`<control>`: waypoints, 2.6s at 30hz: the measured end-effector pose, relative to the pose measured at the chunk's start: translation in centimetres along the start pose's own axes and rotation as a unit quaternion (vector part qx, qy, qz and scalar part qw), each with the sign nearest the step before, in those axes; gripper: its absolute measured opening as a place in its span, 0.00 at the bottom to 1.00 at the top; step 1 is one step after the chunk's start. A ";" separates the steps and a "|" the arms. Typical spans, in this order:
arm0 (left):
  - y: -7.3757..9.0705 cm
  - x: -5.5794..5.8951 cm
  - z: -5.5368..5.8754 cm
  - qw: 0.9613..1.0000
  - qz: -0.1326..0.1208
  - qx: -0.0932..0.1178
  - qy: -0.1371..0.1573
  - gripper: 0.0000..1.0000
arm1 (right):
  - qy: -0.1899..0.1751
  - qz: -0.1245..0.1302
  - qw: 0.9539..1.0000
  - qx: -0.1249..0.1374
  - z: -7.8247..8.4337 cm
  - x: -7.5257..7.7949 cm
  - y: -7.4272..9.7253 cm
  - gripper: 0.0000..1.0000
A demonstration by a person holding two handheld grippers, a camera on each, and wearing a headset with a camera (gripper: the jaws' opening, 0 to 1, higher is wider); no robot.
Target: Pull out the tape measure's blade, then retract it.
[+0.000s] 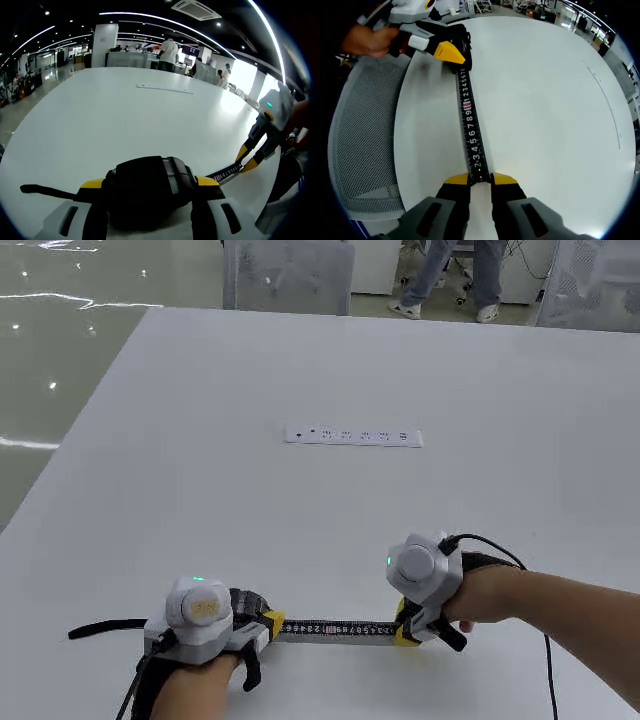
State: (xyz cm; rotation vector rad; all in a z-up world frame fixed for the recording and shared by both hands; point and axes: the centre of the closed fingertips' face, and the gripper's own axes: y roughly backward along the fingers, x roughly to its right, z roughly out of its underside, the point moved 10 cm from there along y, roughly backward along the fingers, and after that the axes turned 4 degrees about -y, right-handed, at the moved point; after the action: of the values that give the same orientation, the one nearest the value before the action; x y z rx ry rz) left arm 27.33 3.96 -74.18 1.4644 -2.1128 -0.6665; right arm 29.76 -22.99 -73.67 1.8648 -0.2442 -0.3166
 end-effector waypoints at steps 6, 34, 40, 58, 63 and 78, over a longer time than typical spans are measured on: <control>0.0 0.0 0.0 1.000 -0.001 0.001 0.001 0.64 | -0.002 0.000 1.000 0.006 -0.4 0.0 0.0 0.14; 0.0 -0.1 -0.1 1.000 0.003 0.002 0.017 0.64 | 0.021 -0.004 1.000 0.023 -4.1 -0.5 -1.1 0.14; 0.0 -0.2 -0.1 1.000 0.005 0.002 0.021 0.64 | 0.025 -0.006 0.999 0.025 -5.0 -0.7 -1.2 0.14; 0.0 -0.4 -0.1 1.000 0.010 0.002 0.026 0.64 | 0.034 -0.016 0.999 0.039 -7.5 -1.4 -2.2 0.14; 0.0 -0.4 -0.2 0.999 0.011 0.002 0.031 0.64 | 0.036 -0.017 0.998 0.046 -8.2 -1.5 -2.3 0.14; 0.1 -0.6 -0.2 0.999 0.016 0.002 0.039 0.64 | 0.038 -0.026 0.997 0.069 -10.6 -2.1 -3.3 0.14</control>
State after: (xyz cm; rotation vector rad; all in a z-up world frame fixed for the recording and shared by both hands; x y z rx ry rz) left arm 27.56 4.50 -74.05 1.4317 -2.0743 -0.5836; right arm 31.38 -11.81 -73.49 2.0174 -0.1692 -0.2689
